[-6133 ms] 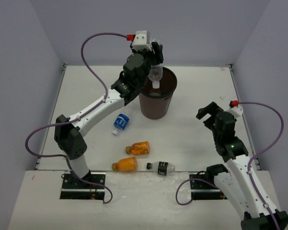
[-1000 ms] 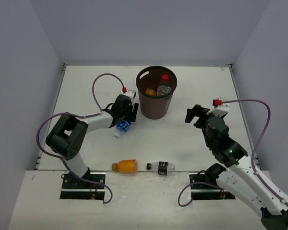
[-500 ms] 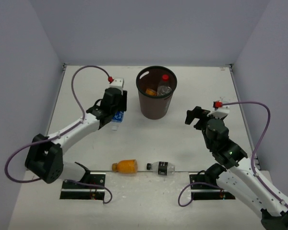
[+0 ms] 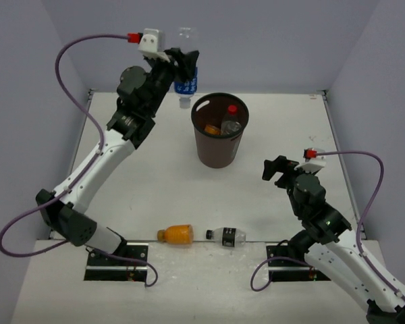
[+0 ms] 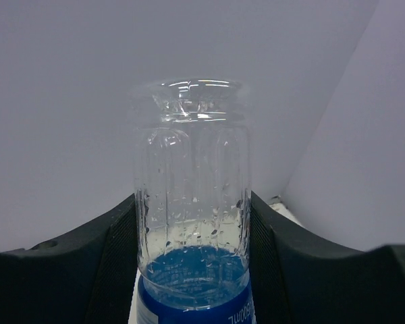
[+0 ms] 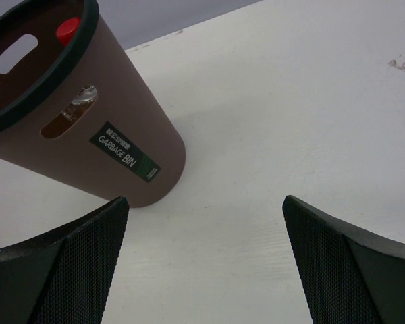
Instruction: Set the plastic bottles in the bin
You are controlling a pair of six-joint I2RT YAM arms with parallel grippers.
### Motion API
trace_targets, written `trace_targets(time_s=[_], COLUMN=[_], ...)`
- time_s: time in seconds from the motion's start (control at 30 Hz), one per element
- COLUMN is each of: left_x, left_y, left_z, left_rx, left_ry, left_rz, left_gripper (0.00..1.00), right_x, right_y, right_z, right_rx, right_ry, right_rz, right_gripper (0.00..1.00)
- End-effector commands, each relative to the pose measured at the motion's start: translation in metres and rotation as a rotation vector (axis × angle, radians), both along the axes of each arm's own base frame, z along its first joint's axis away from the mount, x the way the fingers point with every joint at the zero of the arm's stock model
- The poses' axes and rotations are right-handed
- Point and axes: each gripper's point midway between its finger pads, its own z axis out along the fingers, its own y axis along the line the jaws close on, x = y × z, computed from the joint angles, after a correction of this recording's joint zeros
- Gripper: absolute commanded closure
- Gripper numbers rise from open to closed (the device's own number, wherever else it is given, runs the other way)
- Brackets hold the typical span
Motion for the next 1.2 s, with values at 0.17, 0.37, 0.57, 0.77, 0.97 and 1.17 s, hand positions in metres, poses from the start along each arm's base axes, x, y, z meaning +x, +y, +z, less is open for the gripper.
trace_targets(time_s=[0.17, 0.37, 0.57, 0.77, 0.97, 1.17], left_x=[0.054, 0.042, 0.028, 0.011, -0.009, -0.031], left_y=[-0.119, -0.138, -0.132, -0.120, -0.096, -0.052], left_z=[-0.042, -0.117, -0.128, -0.113, -0.088, -0.092], left_rx=[0.119, 0.231, 0.197, 0.174, 0.136, 0.122], left_ry=[0.001, 0.028, 0.059, 0.050, 0.050, 0.166], left_rz=[-0.084, 0.013, -0.021, -0.034, -0.021, 0.069], left_gripper=[0.70, 0.50, 0.05, 0.00, 0.00, 0.00], right_x=[-0.007, -0.007, -0.007, -0.008, -0.016, -0.023], right_y=[0.003, 0.007, 0.007, 0.009, 0.039, 0.060], right_z=[-0.036, -0.053, -0.055, -0.051, -0.035, -0.030], right_rx=[0.032, 0.043, 0.027, 0.007, -0.013, -0.015], right_ry=[0.078, 0.123, 0.133, 0.118, 0.064, 0.059], right_rz=[0.007, 0.012, 0.012, 0.040, 0.265, 0.395], right_gripper=[0.01, 0.01, 0.01, 0.01, 0.01, 0.01])
